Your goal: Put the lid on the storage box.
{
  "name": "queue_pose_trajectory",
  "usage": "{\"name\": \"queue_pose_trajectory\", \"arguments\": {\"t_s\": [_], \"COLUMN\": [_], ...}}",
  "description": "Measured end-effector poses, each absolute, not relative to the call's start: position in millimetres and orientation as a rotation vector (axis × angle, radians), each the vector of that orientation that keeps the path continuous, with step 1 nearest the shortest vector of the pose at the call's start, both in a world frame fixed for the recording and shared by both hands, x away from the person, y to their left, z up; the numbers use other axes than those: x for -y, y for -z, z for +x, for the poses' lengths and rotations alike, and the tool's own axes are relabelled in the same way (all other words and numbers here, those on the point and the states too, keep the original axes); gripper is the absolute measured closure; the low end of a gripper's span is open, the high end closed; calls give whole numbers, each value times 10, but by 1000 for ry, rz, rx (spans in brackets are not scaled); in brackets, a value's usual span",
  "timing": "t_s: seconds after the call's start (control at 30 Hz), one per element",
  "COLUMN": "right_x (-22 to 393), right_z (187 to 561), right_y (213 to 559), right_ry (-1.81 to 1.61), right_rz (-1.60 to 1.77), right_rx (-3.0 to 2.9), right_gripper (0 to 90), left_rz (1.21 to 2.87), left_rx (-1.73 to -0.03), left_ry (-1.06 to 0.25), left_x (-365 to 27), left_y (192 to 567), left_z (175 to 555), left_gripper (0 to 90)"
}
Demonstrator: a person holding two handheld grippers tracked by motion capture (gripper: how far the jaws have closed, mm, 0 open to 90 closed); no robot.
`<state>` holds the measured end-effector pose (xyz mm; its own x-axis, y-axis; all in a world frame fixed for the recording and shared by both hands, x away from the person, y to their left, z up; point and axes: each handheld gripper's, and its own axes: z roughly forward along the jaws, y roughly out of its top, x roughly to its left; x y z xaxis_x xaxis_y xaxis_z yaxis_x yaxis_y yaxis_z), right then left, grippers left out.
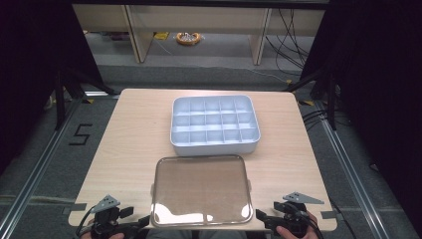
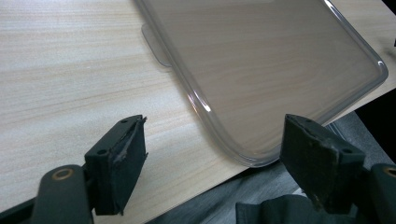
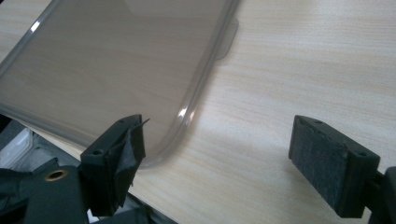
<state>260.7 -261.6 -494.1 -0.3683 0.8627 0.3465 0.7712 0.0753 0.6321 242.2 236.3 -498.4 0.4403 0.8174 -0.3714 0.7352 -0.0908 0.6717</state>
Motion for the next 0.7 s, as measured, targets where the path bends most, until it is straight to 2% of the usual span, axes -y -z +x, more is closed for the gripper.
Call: {"name": "queue_pose_trajectory", "arguments": {"t_s": [0.47, 0.7], "right_x": [2620, 2611], "right_z": [2691, 2942], "right_y": [4963, 4999], "right_ry": [-1296, -1384], "right_rz": [1704, 1820], "right_rx": [-2194, -2122], "right_gripper": [226, 253], "left_rz": [1816, 1802], "left_rx": [-1330, -1352], "left_ry": [-115, -103], "left_x": [-2320, -2256], "left_y": [4996, 5006], "left_z": [2490, 2684], "left_gripper": [219, 224]}}
